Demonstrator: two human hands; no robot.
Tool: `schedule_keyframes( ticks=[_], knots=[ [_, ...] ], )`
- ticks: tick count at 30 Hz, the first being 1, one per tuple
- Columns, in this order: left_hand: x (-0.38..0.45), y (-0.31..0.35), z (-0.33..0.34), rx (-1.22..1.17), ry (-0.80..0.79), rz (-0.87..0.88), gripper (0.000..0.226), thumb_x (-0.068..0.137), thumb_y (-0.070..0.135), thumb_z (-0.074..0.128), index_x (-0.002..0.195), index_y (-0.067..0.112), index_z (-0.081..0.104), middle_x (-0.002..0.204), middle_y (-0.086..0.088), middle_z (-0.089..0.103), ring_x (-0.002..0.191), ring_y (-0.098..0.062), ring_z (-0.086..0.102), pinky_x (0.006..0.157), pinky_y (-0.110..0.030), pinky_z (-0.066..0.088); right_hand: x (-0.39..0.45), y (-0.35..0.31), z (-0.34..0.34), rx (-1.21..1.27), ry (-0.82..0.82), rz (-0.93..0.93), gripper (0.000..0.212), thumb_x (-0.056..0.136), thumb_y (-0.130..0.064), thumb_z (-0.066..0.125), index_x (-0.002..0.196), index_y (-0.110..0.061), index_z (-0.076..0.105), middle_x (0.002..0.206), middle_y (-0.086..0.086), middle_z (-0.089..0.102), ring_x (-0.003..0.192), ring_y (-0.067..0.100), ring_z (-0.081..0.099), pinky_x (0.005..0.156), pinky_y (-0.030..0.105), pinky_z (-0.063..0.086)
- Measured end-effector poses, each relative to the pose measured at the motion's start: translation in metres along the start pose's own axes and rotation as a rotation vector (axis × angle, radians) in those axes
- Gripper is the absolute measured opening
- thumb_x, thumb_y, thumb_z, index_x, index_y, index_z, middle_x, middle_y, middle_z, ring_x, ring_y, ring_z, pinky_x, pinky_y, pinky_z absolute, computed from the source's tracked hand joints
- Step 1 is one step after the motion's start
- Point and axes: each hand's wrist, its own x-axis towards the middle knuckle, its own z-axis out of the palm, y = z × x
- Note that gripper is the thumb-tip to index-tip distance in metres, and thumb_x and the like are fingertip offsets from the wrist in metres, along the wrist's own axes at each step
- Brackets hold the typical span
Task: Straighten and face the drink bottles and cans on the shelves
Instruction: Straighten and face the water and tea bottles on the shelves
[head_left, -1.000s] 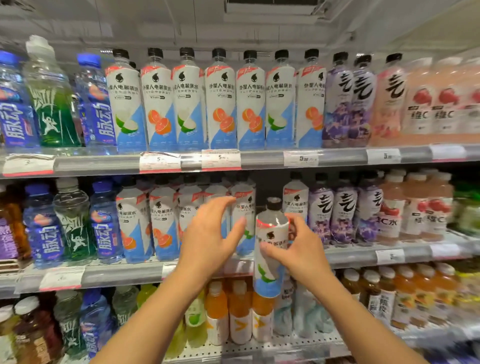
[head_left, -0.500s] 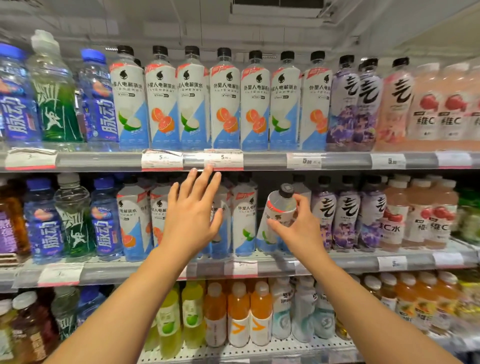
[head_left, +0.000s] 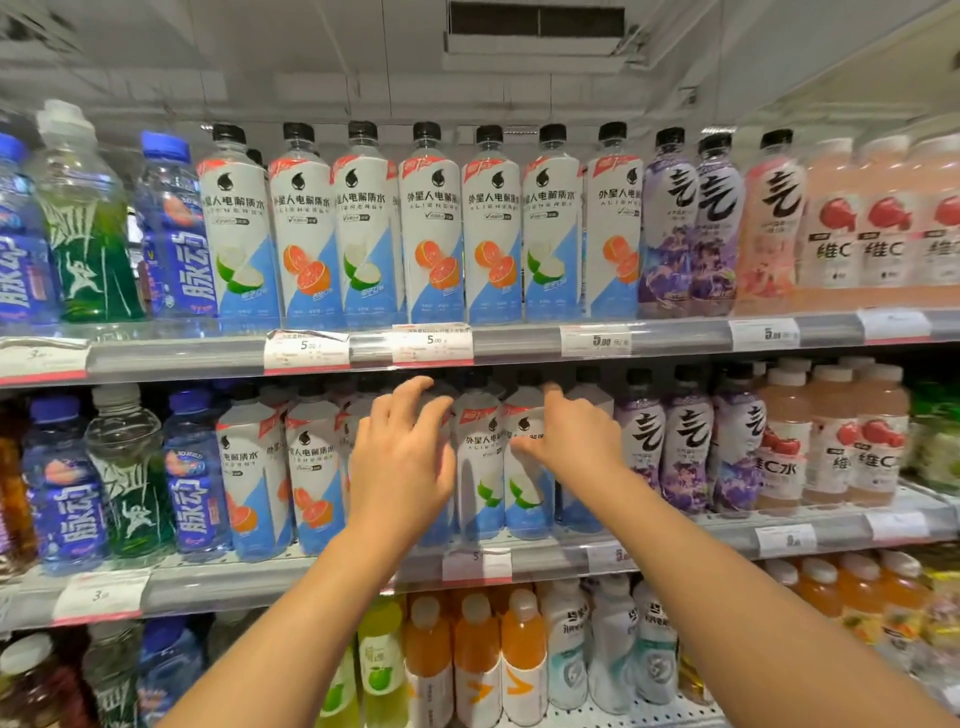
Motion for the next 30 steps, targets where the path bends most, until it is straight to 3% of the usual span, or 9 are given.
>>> schedule_keyframes(
  ticks=[3,6,9,11,19,22,26,30],
  knots=[
    [0.006,0.016,0.014,-0.093,-0.138,-0.113,0.049,0.094,0.026,0.062,0.141,0.016,0.054,0.144,-0.001,0.048,0.123,-0.026,0.055,0.083,-0.04,0.055,0.001,0.004,0.006,0.032,-0.02,-0.003,0.086,0.083,-0.068,0.066,0.146,-0.017,0.038,0.112,0.011,0.069,0.101,0.033,0.067,0.061,0.035,0.044],
    [0.022,0.026,0.028,-0.036,-0.287,-0.24,0.057,0.097,0.04,0.058,0.147,0.018,0.043,0.141,-0.004,0.05,0.11,-0.03,0.063,0.073,-0.036,0.047,0.001,0.011,0.006,0.045,-0.035,0.003,0.083,0.084,-0.068,0.065,0.145,-0.019,0.039,0.116,0.01,0.068,0.105,0.033,0.066,0.066,0.037,0.048],
    [0.044,0.031,0.037,-0.024,-0.397,-0.339,0.057,0.091,0.05,0.065,0.132,0.014,0.049,0.115,-0.008,0.061,0.103,-0.035,0.063,0.069,-0.037,0.045,0.0,0.015,0.005,0.063,-0.038,0.005,0.083,0.083,-0.069,0.065,0.145,-0.021,0.039,0.117,0.011,0.067,0.106,0.035,0.065,0.071,0.039,0.051],
    [0.055,0.033,0.041,-0.027,-0.437,-0.391,0.052,0.085,0.055,0.072,0.111,0.016,0.051,0.098,-0.003,0.057,0.095,-0.032,0.062,0.066,-0.036,0.045,-0.001,0.016,0.005,0.082,-0.035,0.01,0.083,0.083,-0.069,0.065,0.146,-0.021,0.039,0.118,0.011,0.067,0.106,0.036,0.065,0.068,0.038,0.049],
    [0.066,0.025,0.045,-0.001,-0.477,-0.351,0.049,0.082,0.053,0.078,0.076,0.021,0.041,0.082,-0.001,0.06,0.075,-0.021,0.058,0.059,-0.033,0.046,-0.002,0.018,0.009,0.167,-0.049,0.006,0.084,0.084,-0.066,0.066,0.15,-0.024,0.035,0.12,0.01,0.066,0.107,0.035,0.065,0.075,0.041,0.054],
    [0.066,0.02,0.04,-0.047,-0.498,-0.339,0.047,0.079,0.054,0.08,0.084,0.021,0.048,0.081,0.001,0.059,0.073,-0.017,0.058,0.056,-0.033,0.046,-0.001,0.021,0.009,0.195,-0.07,-0.001,0.086,0.083,-0.066,0.066,0.151,-0.024,0.035,0.122,0.008,0.067,0.109,0.035,0.064,0.077,0.041,0.054],
    [0.06,0.025,0.035,-0.064,-0.483,-0.325,0.051,0.082,0.052,0.079,0.11,0.016,0.056,0.089,0.0,0.063,0.08,-0.02,0.062,0.069,-0.037,0.057,-0.006,0.021,0.007,0.193,-0.077,-0.006,0.087,0.085,-0.067,0.062,0.154,-0.026,0.029,0.121,0.009,0.067,0.108,0.034,0.065,0.079,0.042,0.055],
    [0.039,0.033,0.031,-0.116,-0.368,-0.324,0.073,0.088,0.045,0.075,0.146,0.018,0.042,0.116,-0.002,0.064,0.104,-0.022,0.064,0.086,-0.038,0.057,-0.01,0.027,0.002,0.211,-0.162,-0.074,0.087,0.089,-0.063,0.059,0.157,-0.027,0.02,0.124,0.009,0.065,0.11,0.032,0.064,0.083,0.042,0.056]
  ],
)
